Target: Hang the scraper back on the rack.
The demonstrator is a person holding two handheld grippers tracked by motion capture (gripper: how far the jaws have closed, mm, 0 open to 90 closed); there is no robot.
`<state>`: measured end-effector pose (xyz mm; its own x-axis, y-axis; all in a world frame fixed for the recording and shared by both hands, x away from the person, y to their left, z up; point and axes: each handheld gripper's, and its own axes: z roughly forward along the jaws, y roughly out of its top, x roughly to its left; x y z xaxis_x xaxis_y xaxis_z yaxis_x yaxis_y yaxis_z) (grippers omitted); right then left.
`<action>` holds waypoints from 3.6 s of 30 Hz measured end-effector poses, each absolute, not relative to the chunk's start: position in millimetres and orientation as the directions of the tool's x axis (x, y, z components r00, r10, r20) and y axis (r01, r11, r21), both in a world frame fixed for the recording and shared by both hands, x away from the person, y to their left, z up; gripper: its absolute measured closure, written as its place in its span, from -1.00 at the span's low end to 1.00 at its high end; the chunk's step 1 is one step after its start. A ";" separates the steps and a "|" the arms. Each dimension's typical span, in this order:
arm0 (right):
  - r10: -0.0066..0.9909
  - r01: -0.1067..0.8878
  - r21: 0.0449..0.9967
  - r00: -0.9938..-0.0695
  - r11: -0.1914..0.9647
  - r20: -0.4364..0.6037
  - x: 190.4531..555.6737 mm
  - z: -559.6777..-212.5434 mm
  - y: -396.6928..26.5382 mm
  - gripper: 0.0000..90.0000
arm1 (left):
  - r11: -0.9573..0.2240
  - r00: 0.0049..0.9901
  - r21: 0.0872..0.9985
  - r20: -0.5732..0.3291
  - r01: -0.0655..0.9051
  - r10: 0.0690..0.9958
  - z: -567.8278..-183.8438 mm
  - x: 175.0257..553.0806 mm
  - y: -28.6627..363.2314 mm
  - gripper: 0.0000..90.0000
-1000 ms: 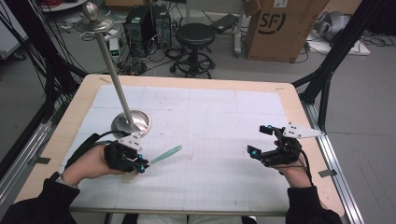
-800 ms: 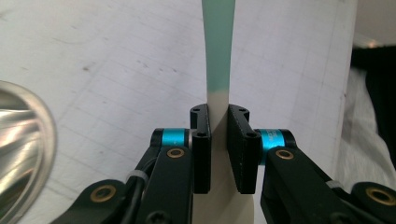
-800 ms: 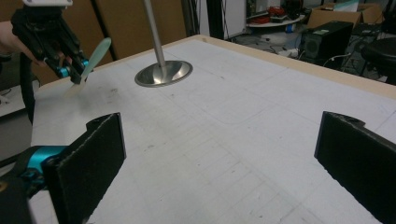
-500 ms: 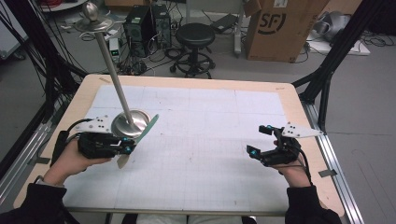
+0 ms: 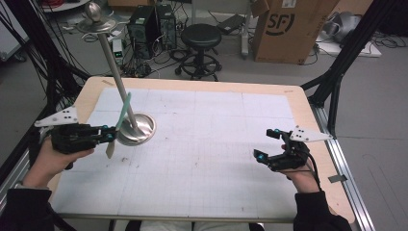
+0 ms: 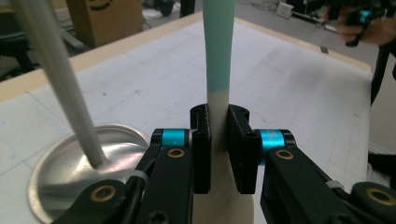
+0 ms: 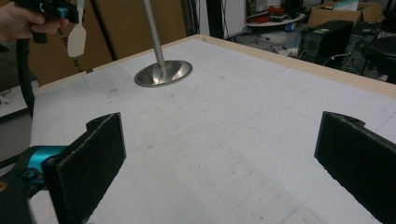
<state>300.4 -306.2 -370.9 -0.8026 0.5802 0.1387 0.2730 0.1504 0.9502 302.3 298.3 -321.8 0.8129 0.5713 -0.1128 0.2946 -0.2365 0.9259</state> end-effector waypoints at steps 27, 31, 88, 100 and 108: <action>0.573 0.276 0.950 -0.807 0.147 0.146 302.6 -371.3 -304.3 -0.98 | -0.080 0.741 0.979 -0.085 0.185 0.666 -261.7 314.3 361.2 0.79; 0.572 0.271 0.951 -0.808 0.151 0.139 302.9 -371.4 -303.8 -0.98 | -0.083 0.732 0.977 -0.088 0.194 0.676 -255.5 319.0 367.1 0.79; 0.572 0.274 0.951 -0.807 0.147 0.144 302.6 -371.4 -306.1 -0.98 | -0.045 0.692 0.976 -0.118 0.212 0.713 -241.2 349.8 365.1 0.78; 0.570 0.272 0.951 -0.809 0.147 0.143 303.0 -371.5 -305.8 -0.98 | -0.049 0.669 0.989 -0.056 0.137 0.741 -249.1 345.8 350.9 0.53; 0.570 0.270 0.951 -0.810 0.152 0.138 304.1 -372.3 -304.7 -0.98 | -0.045 0.694 0.996 -0.018 0.073 0.720 -266.1 332.1 334.0 0.07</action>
